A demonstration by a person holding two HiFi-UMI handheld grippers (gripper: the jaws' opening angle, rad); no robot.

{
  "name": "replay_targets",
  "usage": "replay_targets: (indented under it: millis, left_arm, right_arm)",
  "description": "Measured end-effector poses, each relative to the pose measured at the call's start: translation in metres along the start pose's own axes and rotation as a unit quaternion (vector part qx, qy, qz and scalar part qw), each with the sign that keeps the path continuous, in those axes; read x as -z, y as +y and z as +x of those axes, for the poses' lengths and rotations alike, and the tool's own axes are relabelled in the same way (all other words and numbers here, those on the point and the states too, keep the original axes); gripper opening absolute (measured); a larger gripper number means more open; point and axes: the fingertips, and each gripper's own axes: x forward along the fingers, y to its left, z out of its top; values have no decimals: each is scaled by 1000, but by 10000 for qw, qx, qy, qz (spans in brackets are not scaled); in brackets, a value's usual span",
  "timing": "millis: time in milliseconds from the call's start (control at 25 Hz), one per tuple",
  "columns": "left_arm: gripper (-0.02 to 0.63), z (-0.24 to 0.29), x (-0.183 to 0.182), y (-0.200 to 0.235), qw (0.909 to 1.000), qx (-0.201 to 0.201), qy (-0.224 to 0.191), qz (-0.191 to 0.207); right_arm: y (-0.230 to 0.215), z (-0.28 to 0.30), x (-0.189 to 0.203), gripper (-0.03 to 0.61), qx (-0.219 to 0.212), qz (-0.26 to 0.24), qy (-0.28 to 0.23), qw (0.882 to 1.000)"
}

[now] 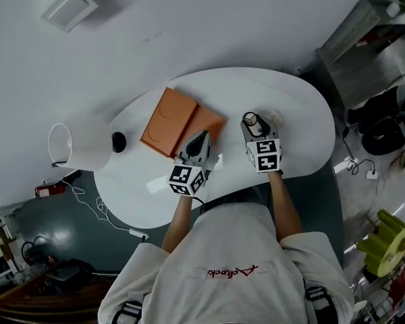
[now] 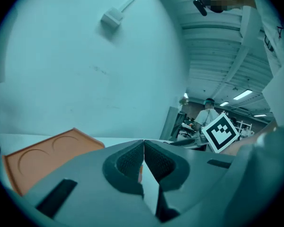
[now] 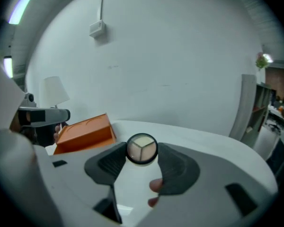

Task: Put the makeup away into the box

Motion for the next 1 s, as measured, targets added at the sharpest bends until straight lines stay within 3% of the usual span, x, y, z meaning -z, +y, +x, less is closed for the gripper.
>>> replay_targets:
  millis: [200, 400, 680, 1000]
  left_arm:
    - [11, -59, -3, 54, 9945, -969, -334, -206]
    - [11, -125, 5, 91, 9780, -1936, -621, -463]
    - [11, -182, 19, 117, 9620, -2508, -812, -711]
    - [11, -191, 27, 128, 9591, -2554, -859, -864]
  right_arm:
    - [88, 35, -19, 224, -1011, -709, 52, 9923]
    - [166, 56, -20, 224, -1895, -1367, 182, 9722]
    - [233, 60, -6, 224, -2431, -1870, 393, 9510]
    - [249, 70, 25, 224, -2603, -2482, 899, 9287]
